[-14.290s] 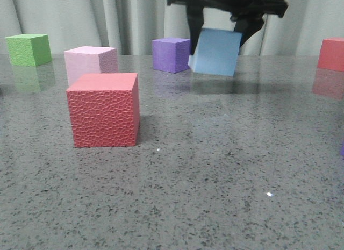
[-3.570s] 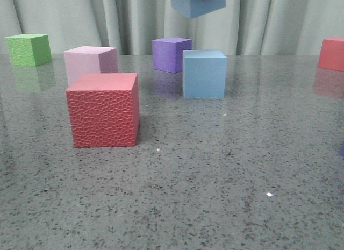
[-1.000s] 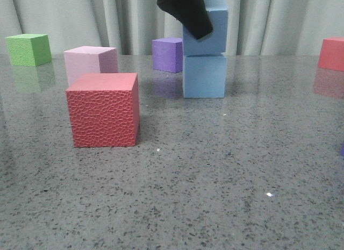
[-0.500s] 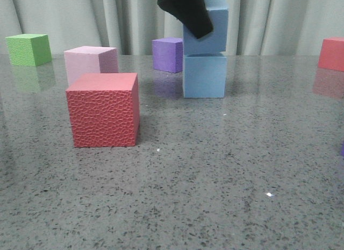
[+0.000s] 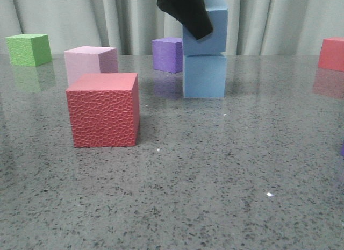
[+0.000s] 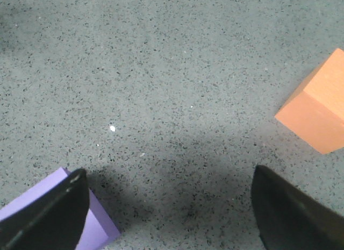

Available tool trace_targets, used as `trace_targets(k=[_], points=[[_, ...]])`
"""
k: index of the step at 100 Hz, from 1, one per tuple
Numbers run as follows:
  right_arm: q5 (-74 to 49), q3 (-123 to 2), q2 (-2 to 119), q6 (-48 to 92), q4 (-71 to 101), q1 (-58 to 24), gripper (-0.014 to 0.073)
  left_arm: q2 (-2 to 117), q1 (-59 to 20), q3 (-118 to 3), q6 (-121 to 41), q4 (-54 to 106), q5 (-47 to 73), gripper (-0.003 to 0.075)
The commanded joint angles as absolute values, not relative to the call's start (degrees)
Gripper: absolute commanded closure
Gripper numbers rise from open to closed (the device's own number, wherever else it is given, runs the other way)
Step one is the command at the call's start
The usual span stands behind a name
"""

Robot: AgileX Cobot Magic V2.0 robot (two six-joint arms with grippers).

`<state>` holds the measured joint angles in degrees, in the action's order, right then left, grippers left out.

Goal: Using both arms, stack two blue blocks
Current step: 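Lower the held blue cube onto the placed blue cube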

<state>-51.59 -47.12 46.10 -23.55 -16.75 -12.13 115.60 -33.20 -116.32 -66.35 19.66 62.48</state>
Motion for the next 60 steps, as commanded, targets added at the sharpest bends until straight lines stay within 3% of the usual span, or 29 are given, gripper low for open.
trace_targets(k=[1, 19, 38, 60], points=[[-48.23, -48.49, 45.58, -23.11, -18.42, -11.74, -0.0016, 112.29, -33.51, -118.11, -66.44, 21.49, 60.62, 0.0286], [-48.23, -48.49, 45.58, -23.11, -18.42, -11.74, -0.0016, 112.29, -33.51, -118.11, -67.06, 21.49, 60.62, 0.0283], [-48.23, -48.49, 45.58, -23.11, -18.42, -11.74, -0.0016, 112.29, -33.51, -118.11, -67.75, 21.49, 59.67, 0.0202], [-48.23, -48.49, 45.58, -23.11, -18.42, -11.74, -0.0016, 112.29, -33.51, -118.11, -67.89, 21.49, 58.8, 0.0159]])
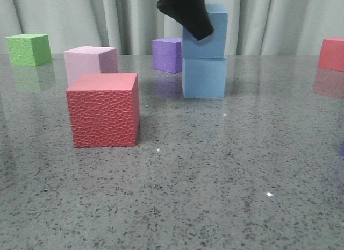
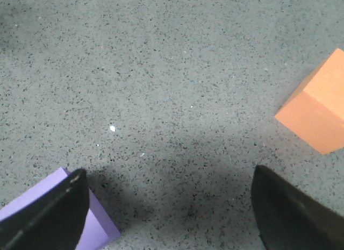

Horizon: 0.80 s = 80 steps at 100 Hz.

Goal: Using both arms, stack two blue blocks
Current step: 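Lower the held blue cube onto the placed blue cube, then open the left gripper and lift it away from the stack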

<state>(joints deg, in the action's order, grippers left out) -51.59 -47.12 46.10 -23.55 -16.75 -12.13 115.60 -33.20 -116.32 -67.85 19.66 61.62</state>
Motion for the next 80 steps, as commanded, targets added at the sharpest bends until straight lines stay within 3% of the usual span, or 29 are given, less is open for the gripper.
trace_targets(k=[1, 30, 80], points=[[-48.23, -48.49, 45.58, -23.11, -18.42, -11.74, -0.0016, 112.29, -33.51, -118.11, -67.89, 21.49, 58.8, 0.0158], [-48.23, -48.49, 45.58, -23.11, -18.42, -11.74, -0.0016, 112.29, -33.51, -118.11, -67.94, 21.49, 54.91, 0.0041], [-48.23, -48.49, 45.58, -23.11, -18.47, -11.74, -0.0016, 109.3, -33.51, -118.14, -61.47, 21.49, 55.53, 0.0038]])
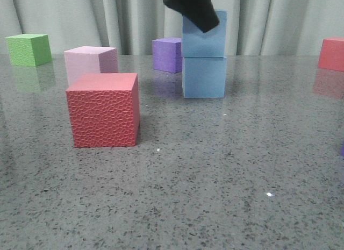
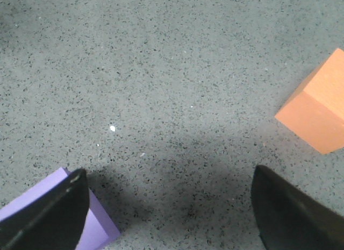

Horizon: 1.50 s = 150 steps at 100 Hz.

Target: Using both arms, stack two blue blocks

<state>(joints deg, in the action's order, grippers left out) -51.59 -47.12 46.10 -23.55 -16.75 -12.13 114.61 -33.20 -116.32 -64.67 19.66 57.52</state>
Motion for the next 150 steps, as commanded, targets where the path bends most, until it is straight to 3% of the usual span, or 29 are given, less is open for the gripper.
trace_targets(k=[1, 41, 87, 123, 150], points=[[-48.23, -48.49, 45.58, -23.11, -18.47, -11.74, -0.0016, 109.2, -33.51, -118.25, -61.2, 21.49, 55.53, 0.0038], [-48.23, -48.49, 45.58, -23.11, -18.79, -11.74, -0.0016, 101.86, -29.41, -118.27, -43.95, 21.26, 52.28, 0.006], [-48.29, -48.49, 45.58, -23.11, -19.23, -11.74, -0.0016, 94.36, -13.52, -114.61, -27.2, 21.26, 50.57, 0.006], [-48.23, -48.49, 45.58, -23.11, -19.23, -11.74, -0.0016, 79.8, -3.72, -92.81, -26.69, 21.26, 45.26, 0.006], [-48.23, -48.49, 45.58, -23.11, -19.23, -11.74, -0.0016, 65.67, -1.37, -73.49, -24.4, 21.26, 41.27, 0.006]])
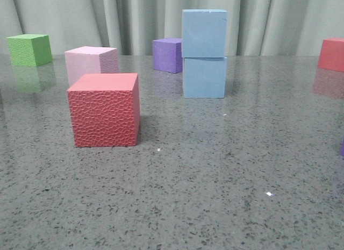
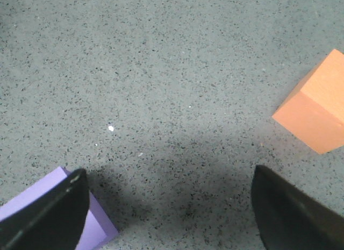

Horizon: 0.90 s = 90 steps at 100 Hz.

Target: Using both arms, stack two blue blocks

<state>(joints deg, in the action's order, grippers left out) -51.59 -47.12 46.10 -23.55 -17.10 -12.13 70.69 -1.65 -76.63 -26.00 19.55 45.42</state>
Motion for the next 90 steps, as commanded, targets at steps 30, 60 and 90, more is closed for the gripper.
trace_targets(k=[30, 60, 90], points=[[-48.23, -48.49, 45.58, -23.11, -19.23, -11.74, -0.0016, 52.87, -1.37, -56.96, -21.18, 21.17, 41.27, 0.006], [-48.59, -48.49, 45.58, -23.11, -19.18, -11.74, -0.0016, 43.31, -1.37, -48.04, -19.89, 21.17, 42.38, 0.006], [-49.89, -48.49, 45.58, -23.11, -19.18, -11.74, -0.0016, 41.12, -1.37, -46.1, -19.34, 21.17, 43.54, 0.006]])
